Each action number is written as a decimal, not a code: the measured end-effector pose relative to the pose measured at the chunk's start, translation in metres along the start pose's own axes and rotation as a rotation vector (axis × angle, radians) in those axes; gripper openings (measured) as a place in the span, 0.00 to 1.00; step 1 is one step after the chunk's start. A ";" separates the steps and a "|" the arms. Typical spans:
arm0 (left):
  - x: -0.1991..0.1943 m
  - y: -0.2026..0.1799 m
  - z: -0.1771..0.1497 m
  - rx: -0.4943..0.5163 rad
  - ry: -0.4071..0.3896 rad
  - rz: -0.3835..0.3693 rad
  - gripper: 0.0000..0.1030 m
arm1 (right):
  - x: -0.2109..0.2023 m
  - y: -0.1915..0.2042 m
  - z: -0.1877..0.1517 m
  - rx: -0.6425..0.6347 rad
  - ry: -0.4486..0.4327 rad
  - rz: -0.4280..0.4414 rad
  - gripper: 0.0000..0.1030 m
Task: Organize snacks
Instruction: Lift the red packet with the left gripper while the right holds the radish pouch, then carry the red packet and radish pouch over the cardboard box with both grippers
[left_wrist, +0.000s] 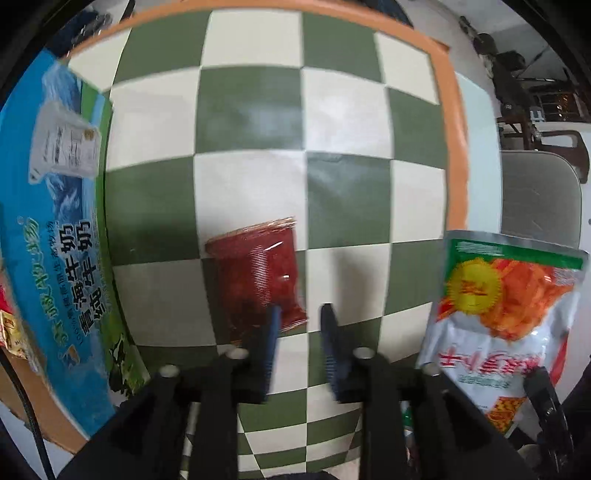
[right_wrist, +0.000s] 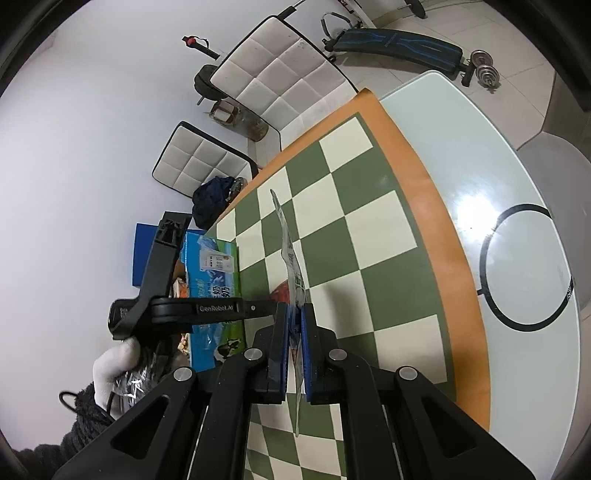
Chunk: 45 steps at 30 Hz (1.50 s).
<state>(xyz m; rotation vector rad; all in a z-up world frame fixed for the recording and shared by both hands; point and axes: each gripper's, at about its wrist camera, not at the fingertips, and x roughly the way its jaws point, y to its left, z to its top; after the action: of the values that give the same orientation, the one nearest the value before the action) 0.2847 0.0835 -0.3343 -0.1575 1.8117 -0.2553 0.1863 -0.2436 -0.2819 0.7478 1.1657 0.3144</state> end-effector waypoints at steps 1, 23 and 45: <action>0.003 0.006 0.001 -0.008 0.004 0.003 0.25 | 0.001 0.000 0.000 0.003 -0.001 0.004 0.07; 0.073 -0.076 0.045 -0.014 0.055 0.230 0.54 | -0.021 -0.017 0.000 0.041 -0.062 0.009 0.07; -0.082 -0.056 -0.090 0.163 -0.293 0.102 0.54 | -0.040 0.048 -0.016 -0.024 -0.089 0.068 0.07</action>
<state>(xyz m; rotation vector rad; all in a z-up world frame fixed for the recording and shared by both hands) 0.2171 0.0569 -0.2218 0.0128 1.4961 -0.2911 0.1633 -0.2264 -0.2235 0.7742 1.0527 0.3484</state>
